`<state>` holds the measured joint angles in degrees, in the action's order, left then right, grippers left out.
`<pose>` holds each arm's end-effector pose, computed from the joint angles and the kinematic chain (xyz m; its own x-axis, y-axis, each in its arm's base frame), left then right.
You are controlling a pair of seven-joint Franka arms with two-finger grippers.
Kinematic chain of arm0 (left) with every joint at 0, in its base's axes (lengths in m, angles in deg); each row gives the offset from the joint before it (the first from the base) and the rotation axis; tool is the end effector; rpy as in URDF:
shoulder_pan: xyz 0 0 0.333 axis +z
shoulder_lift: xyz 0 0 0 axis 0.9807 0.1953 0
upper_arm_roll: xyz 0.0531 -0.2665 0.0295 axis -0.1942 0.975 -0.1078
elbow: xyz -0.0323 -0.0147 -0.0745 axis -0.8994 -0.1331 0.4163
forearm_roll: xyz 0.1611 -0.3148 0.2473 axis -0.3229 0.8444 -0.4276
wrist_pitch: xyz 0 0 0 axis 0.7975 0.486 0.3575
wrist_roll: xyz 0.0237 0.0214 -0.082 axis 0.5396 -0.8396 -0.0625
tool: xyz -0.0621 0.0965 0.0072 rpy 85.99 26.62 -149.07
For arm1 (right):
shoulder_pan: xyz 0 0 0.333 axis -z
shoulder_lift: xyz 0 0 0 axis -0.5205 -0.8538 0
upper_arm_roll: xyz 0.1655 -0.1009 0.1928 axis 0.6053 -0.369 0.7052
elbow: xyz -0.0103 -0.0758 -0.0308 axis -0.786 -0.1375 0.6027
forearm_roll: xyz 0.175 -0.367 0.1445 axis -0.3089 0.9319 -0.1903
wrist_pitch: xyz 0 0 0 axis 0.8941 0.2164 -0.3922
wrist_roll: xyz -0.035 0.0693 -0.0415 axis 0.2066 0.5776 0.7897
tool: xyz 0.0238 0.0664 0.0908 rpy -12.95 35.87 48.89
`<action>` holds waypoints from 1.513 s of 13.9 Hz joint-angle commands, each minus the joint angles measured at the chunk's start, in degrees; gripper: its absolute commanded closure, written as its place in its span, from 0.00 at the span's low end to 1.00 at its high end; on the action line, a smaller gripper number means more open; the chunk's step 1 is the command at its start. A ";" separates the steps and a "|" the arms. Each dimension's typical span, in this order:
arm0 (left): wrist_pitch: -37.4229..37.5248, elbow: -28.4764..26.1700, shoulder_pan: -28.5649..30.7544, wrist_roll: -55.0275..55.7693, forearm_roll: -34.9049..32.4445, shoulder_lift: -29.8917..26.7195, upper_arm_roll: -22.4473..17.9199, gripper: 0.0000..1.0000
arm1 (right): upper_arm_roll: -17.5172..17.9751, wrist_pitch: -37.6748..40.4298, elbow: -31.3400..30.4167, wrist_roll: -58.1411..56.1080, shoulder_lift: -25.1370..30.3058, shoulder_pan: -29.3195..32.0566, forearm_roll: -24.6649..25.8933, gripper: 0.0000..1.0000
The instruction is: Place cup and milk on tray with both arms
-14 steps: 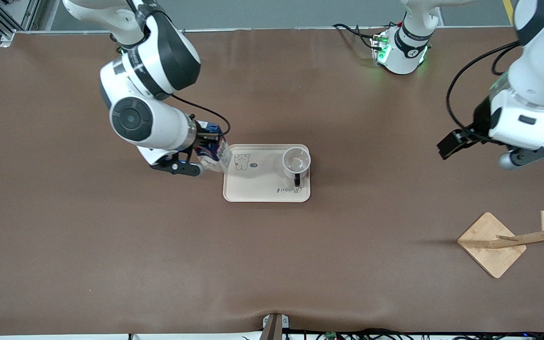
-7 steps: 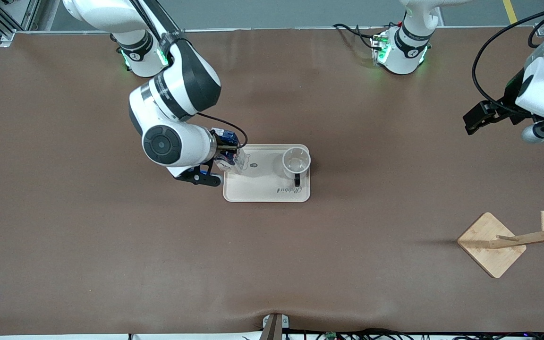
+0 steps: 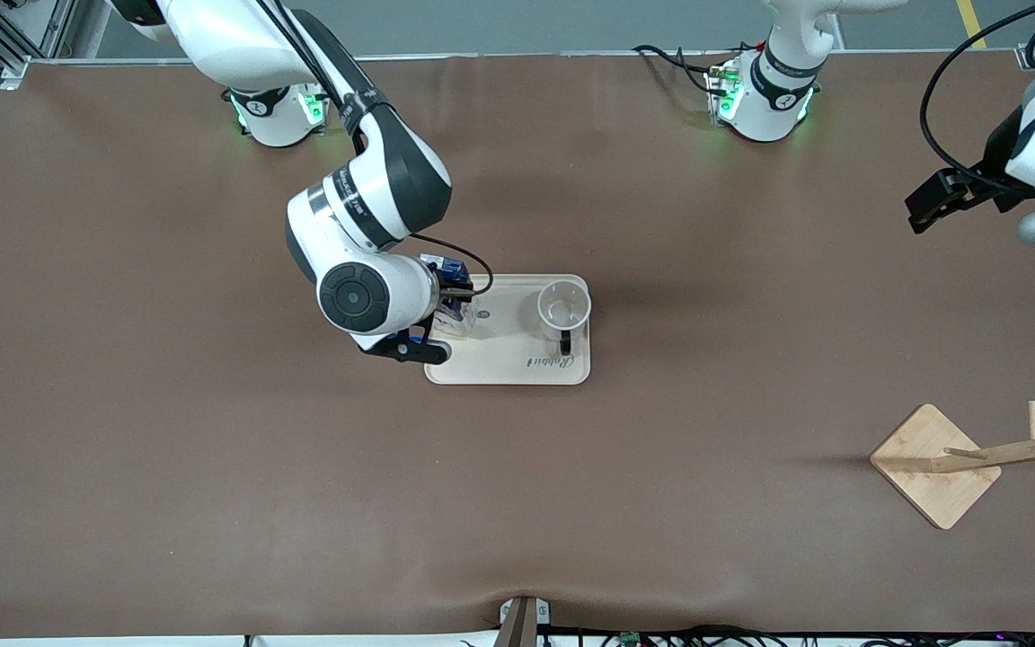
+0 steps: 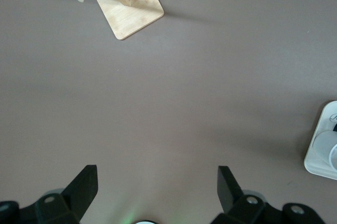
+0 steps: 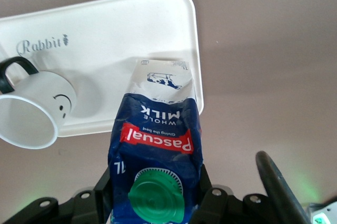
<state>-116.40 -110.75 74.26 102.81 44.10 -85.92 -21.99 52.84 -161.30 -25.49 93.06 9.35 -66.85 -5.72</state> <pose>0.5727 -0.0590 0.5935 0.9793 0.2022 0.0031 0.2011 -0.9719 -0.1222 0.5803 0.3947 0.3103 0.8944 -0.1362 -0.4261 -0.1621 -0.9865 -0.0249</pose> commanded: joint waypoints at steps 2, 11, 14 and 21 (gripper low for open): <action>-1.87 -2.42 -3.34 -0.84 -0.24 -2.37 -3.47 0.00 | -0.41 -0.39 2.70 -0.95 -2.00 -1.25 -1.22 0.73; -2.05 -2.07 -2.20 -5.66 6.35 -2.90 -0.74 0.00 | -0.50 -1.36 2.08 -0.86 -3.58 -1.87 0.37 0.00; -2.05 -2.07 2.08 -6.02 6.36 -2.90 3.36 0.00 | -0.59 -0.66 2.43 -1.30 -2.97 -1.26 0.19 0.00; -1.96 -1.90 3.95 -5.93 6.36 -2.81 5.85 0.00 | -1.29 9.17 9.18 -1.39 -1.29 1.99 0.19 0.00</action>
<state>-117.68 -111.49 77.32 97.74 49.57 -87.28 -16.67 51.05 -155.88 -19.64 92.25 7.61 -67.04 -5.62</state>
